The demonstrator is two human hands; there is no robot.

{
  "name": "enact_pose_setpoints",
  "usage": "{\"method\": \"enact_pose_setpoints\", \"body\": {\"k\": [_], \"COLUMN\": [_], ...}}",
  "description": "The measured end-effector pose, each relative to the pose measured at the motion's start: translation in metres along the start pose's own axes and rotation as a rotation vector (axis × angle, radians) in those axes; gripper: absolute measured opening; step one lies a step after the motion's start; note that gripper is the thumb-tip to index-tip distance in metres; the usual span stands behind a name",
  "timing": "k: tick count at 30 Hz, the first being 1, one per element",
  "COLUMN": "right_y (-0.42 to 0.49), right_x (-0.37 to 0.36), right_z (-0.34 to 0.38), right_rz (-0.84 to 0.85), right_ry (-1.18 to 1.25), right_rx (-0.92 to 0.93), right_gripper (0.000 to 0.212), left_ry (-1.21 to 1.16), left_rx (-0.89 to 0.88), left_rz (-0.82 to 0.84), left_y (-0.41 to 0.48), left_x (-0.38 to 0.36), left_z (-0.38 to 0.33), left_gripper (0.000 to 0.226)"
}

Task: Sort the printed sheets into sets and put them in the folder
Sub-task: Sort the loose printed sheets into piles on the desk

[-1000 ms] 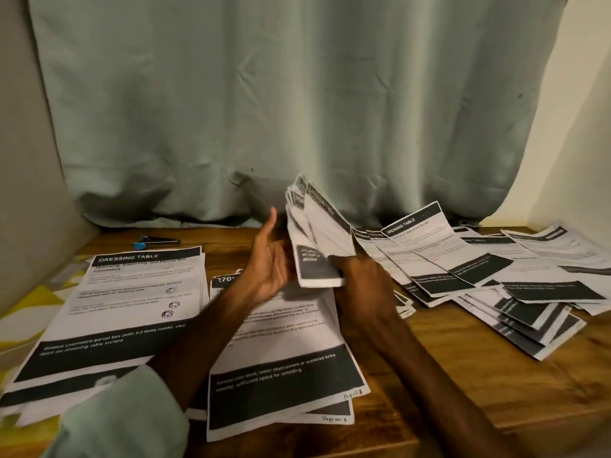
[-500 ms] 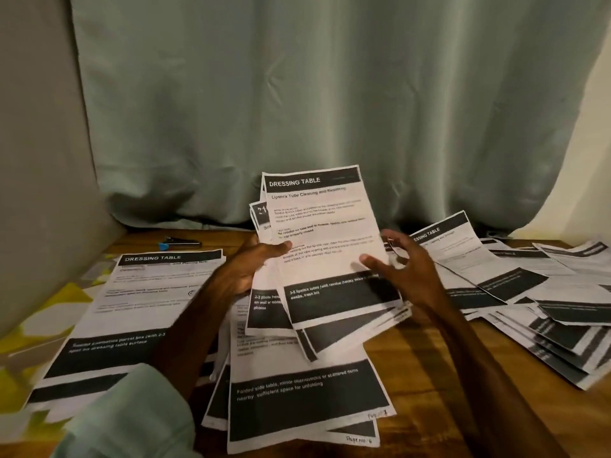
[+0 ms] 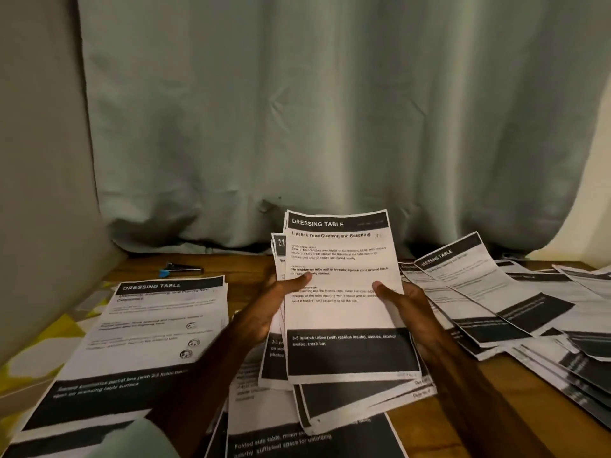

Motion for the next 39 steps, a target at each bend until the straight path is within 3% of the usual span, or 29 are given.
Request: {"method": "enact_pose_setpoints", "body": {"k": [11,18,22,31,35,39], "right_y": [0.008,0.008,0.002,0.008,0.006,0.004], "right_x": [0.012,0.016,0.019,0.024,0.028,0.025], "right_z": [-0.003,-0.006,0.002,-0.005,0.005,0.006], "right_rz": [-0.003,-0.029,-0.065,-0.063,-0.067,-0.054], "right_ry": [0.068,0.007,0.011,0.026,-0.007,-0.015], "right_rx": [0.082,0.12,0.134,0.108,0.134,0.119], "right_gripper": [0.017,0.031,0.029,0.025,0.014,0.017], "left_ry": [0.13,0.154,0.189,0.066,0.13,0.226], "left_rx": [-0.096,-0.092,-0.101,0.037,0.016,-0.009], "left_rz": [-0.139,-0.079,-0.146,-0.081,-0.147,-0.201], "left_y": [-0.004,-0.007,-0.007,-0.008,-0.009,-0.014], "left_x": [-0.008,-0.012,-0.002,-0.003,0.006,0.01], "left_z": [-0.003,0.0,-0.006,-0.003,-0.008,-0.018], "left_gripper": [0.037,0.031,0.036,0.031,0.028,0.029]}}
Point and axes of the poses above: each hand's wrist, its own y-axis towards the middle knuckle, its own x-axis out of the back of the hand, z = x × y, the point moved 6 cm from there along y, towards the middle knuckle, and after that the axes turned 2 degrees about z, right-handed, at the moved point
